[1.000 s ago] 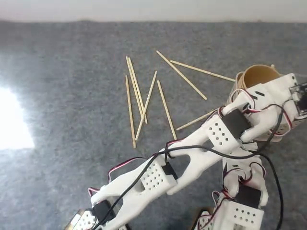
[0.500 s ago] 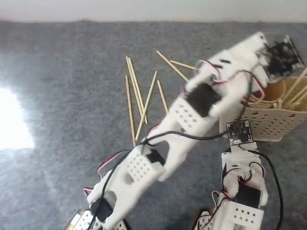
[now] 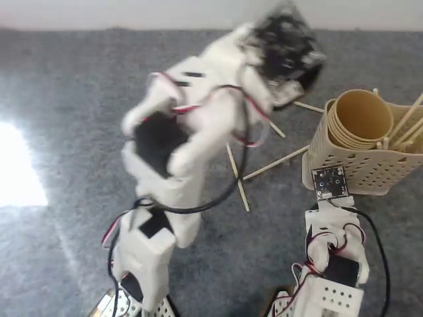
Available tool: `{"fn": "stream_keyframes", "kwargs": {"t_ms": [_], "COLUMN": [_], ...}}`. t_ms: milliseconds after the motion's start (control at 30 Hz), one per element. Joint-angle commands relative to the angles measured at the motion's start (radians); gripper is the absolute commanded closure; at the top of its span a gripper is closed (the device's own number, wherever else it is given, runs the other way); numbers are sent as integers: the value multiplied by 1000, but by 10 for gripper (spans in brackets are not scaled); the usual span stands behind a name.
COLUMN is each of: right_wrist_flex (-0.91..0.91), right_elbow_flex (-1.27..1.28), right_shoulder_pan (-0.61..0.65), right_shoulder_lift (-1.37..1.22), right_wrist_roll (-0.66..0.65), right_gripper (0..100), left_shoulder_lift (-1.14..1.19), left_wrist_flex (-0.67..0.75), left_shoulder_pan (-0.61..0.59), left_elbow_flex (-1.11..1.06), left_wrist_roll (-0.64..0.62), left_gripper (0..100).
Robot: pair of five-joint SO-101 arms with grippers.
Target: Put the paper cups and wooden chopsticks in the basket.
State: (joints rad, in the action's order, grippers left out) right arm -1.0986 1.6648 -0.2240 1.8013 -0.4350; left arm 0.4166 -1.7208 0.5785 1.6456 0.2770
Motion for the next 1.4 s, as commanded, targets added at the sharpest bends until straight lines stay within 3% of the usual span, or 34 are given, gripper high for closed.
{"fn": "stream_keyframes", "kwargs": {"t_ms": [0, 133, 400, 600, 700, 900, 1033, 1133, 1367], "right_wrist_flex": [12, 12, 12, 15, -21, -145, -139, -139, -148], "right_elbow_flex": [17, 17, 17, 17, -5, -169, -215, -282, -384], "right_shoulder_pan": [7, 5, 2, 8, 8, 38, 38, 39, 41], "right_shoulder_lift": [10, 10, 10, 12, 10, 10, 10, 10, 10], "right_wrist_roll": [-12, -12, -12, -12, -28, -69, -92, -152, -155], "right_gripper": [991, 991, 990, 989, 990, 991, 991, 990, 991], "left_shoulder_lift": [-91, -155, -428, -575, -655, -914, -1108, -1246, -1525], "left_wrist_flex": [-37, -38, -38, -38, -38, -28, 74, 127, 296], "left_shoulder_pan": [-97, -180, -213, -448, -543, -477, -476, -516, -566], "left_elbow_flex": [27, 25, 25, -81, -295, -924, -1264, -1495, -1960], "left_wrist_roll": [-26, -173, -183, -253, -316, -298, -241, -244, -245], "left_gripper": [824, 823, 823, 823, 823, 823, 823, 823, 823]}}
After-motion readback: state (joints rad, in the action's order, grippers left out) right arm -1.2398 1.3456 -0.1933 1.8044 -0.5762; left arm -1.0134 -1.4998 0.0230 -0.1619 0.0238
